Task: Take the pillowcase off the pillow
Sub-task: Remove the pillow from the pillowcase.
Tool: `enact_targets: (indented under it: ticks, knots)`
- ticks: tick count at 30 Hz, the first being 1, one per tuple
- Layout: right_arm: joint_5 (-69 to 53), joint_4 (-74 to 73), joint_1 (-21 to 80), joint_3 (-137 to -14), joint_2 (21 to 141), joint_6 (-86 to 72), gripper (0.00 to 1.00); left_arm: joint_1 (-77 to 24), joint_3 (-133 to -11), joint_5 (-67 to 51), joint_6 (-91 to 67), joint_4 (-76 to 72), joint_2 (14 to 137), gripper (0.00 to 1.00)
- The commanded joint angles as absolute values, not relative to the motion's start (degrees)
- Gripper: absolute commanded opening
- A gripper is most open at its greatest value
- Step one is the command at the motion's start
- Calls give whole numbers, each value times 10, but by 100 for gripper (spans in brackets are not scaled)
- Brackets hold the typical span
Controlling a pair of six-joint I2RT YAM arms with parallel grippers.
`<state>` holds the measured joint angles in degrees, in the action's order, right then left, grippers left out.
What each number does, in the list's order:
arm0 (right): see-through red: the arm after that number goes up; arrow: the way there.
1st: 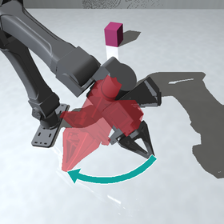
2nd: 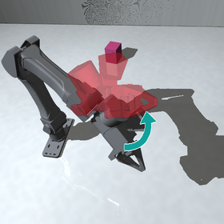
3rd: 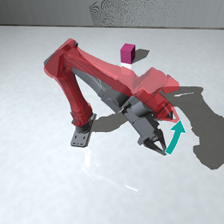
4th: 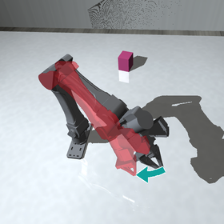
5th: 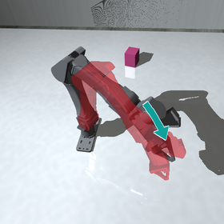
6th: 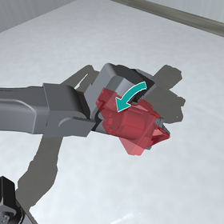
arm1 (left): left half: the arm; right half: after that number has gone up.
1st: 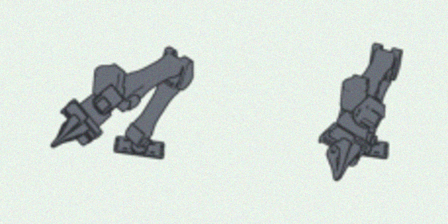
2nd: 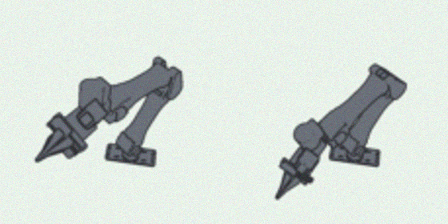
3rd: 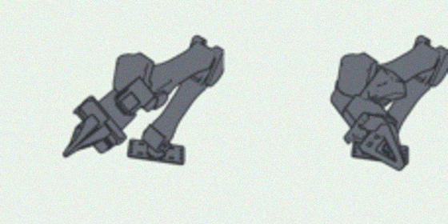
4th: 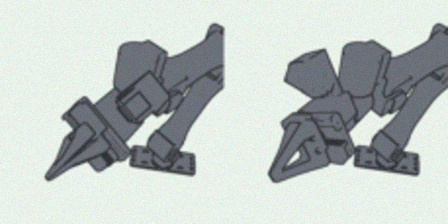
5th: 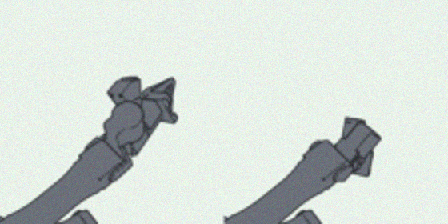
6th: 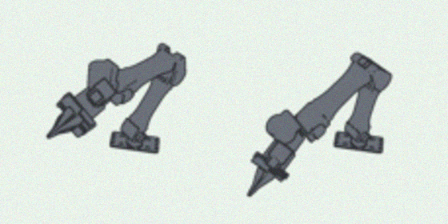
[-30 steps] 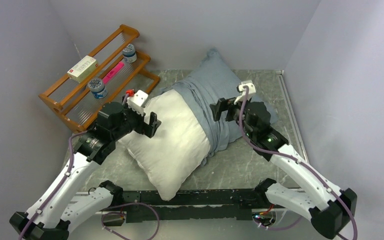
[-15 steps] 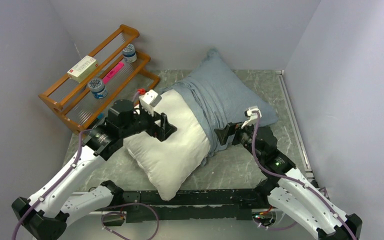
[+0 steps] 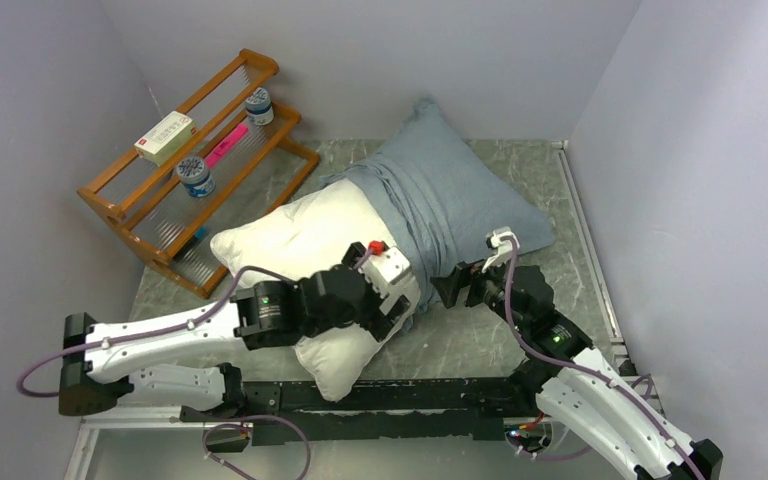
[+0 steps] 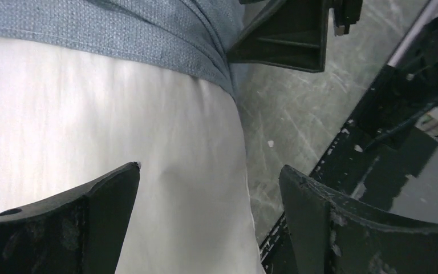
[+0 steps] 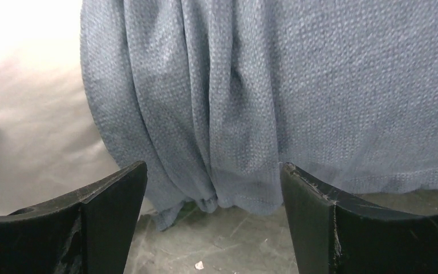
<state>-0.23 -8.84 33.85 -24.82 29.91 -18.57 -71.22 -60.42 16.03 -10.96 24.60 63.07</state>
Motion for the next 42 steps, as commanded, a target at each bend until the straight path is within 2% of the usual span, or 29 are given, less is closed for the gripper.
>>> enact_targets:
  ticks: [1,7,14,20,28,30,31,34,36,38,39,40,42]
  knots:
    - [-29,-82,338,-240,293,-177,89,-771,-645,364,-92,253,669,96]
    - [-47,-47,338,-222,298,-173,89,-807,-665,478,-110,259,760,96]
    - [-96,-10,338,-204,302,-156,92,-806,-681,499,-166,283,841,96]
    - [-121,47,338,-182,326,-159,95,-736,-665,495,-240,306,865,96]
    - [-123,141,338,-171,418,-168,96,-674,-638,486,-277,299,872,97]
    - [-133,162,339,-172,447,-170,96,-668,-633,484,-278,295,872,71]
    - [-137,172,339,-173,460,-171,97,-666,-629,484,-278,292,871,63]
    - [-140,208,338,-171,498,-171,97,-659,-622,473,-277,284,867,61]
    - [-143,224,339,-174,526,-170,96,-653,-614,463,-275,278,862,55]
    - [-145,242,339,-174,552,-170,95,-645,-607,453,-274,272,855,40]
    - [-142,249,339,-173,563,-172,94,-642,-604,449,-274,269,850,25]
    - [-137,254,339,-174,572,-171,93,-638,-600,448,-275,269,846,17]
    - [-119,250,340,-179,585,-167,88,-631,-595,444,-273,269,838,6]
